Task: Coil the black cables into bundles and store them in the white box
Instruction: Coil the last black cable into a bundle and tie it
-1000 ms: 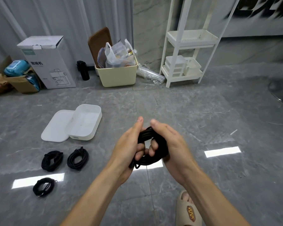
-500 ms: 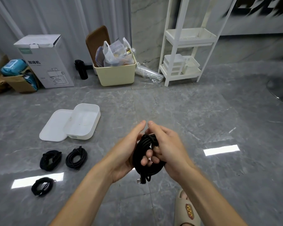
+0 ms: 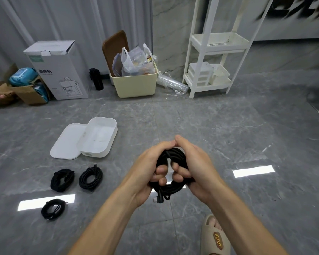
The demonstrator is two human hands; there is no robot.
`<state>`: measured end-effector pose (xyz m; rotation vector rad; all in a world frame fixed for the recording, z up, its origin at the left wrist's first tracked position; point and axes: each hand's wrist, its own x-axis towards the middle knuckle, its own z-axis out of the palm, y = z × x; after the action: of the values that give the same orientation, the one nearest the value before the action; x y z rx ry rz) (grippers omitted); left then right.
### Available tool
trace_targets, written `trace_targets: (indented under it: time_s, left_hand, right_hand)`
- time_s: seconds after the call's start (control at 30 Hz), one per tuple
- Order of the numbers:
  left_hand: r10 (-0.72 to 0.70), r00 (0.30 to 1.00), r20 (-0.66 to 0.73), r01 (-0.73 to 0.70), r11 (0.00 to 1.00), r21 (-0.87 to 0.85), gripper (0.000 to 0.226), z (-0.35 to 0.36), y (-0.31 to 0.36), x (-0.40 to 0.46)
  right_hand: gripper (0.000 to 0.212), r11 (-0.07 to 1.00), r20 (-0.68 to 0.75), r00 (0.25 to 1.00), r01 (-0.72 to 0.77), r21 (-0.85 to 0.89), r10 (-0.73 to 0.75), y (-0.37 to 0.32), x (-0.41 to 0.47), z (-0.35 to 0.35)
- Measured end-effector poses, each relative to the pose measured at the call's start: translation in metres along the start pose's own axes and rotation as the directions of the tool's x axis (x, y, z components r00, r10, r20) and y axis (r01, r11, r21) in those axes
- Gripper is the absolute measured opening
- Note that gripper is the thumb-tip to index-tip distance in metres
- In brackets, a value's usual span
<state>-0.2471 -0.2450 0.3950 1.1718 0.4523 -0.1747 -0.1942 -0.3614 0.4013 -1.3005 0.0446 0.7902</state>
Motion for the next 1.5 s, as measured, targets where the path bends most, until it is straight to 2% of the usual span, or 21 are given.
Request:
trace_targets:
  time_s: [0.1,0.2,0.33,0.4,0.47,0.57,0.7,0.77,0.87,0.97,1.13,1.33,1.5]
  left_hand:
    - [0.033,0.998,-0.050,-0.040,0.990,-0.136,0.034,-0.004,0.003,0.003]
    - [0.044,0.995,-0.094,-0.062,0.980,-0.192,0.038,-0.004,0.004,0.003]
    - [0.006,0.981,-0.196,-0.052,0.971,-0.232,0.023,0.002,0.000,0.005]
    - [0.014,0.983,-0.182,-0.056,0.972,-0.228,0.022,0.004,-0.001,0.006]
    - [0.018,0.985,-0.169,-0.056,0.973,-0.222,0.021,0.005,-0.001,0.005]
    - [0.015,0.987,-0.162,-0.046,0.980,-0.192,0.022,0.002,-0.001,0.002]
    - [0.016,0.976,-0.216,-0.049,0.988,-0.145,0.040,-0.006,-0.001,0.003]
    - [0.030,0.968,-0.250,-0.067,0.988,-0.141,0.043,-0.009,-0.003,0.004]
    - [0.029,0.955,-0.294,-0.079,0.984,-0.161,0.039,-0.009,-0.005,0.005]
    - [0.012,0.947,-0.320,-0.074,0.980,-0.182,0.032,-0.008,-0.004,0.004]
    - [0.040,0.934,-0.356,-0.113,0.976,-0.184,0.032,-0.007,-0.002,-0.001]
    - [0.034,0.915,-0.402,-0.123,0.972,-0.199,0.030,-0.004,-0.004,-0.009]
    - [0.188,0.927,-0.325,-0.187,0.982,0.037,0.028,0.002,-0.006,-0.024]
  right_hand:
    - [0.037,0.992,0.079,0.997,-0.019,0.123,0.009,0.005,0.000,0.000]
    - [0.043,0.988,0.126,0.991,-0.059,0.142,0.041,0.007,0.002,0.002]
    - [0.043,0.985,0.002,0.998,-0.057,0.162,0.058,0.011,0.005,0.012]
    - [0.048,0.985,-0.094,0.994,-0.033,0.170,0.049,0.012,0.007,0.014]
    - [0.055,0.986,-0.132,0.991,-0.015,0.169,0.038,0.012,0.008,0.015]
    - [0.049,0.986,-0.072,0.997,-0.021,0.167,0.033,0.013,0.005,0.013]
    - [0.046,0.985,0.059,0.998,-0.012,0.174,0.001,0.016,0.001,0.010]
    - [0.036,0.992,0.113,0.993,0.033,0.121,-0.047,0.015,-0.002,0.011]
    - [0.026,0.996,0.103,0.990,0.092,0.002,-0.092,0.015,-0.005,0.014]
    - [0.032,0.995,0.104,0.991,0.085,-0.049,-0.080,0.015,-0.005,0.016]
    - [0.024,0.996,0.101,0.991,0.086,-0.034,-0.083,0.014,-0.002,0.019]
    - [0.027,0.997,0.072,0.995,0.074,-0.023,-0.073,0.019,-0.005,0.017]
    - [0.029,0.992,0.073,0.994,0.069,0.107,-0.077,0.016,-0.014,0.016]
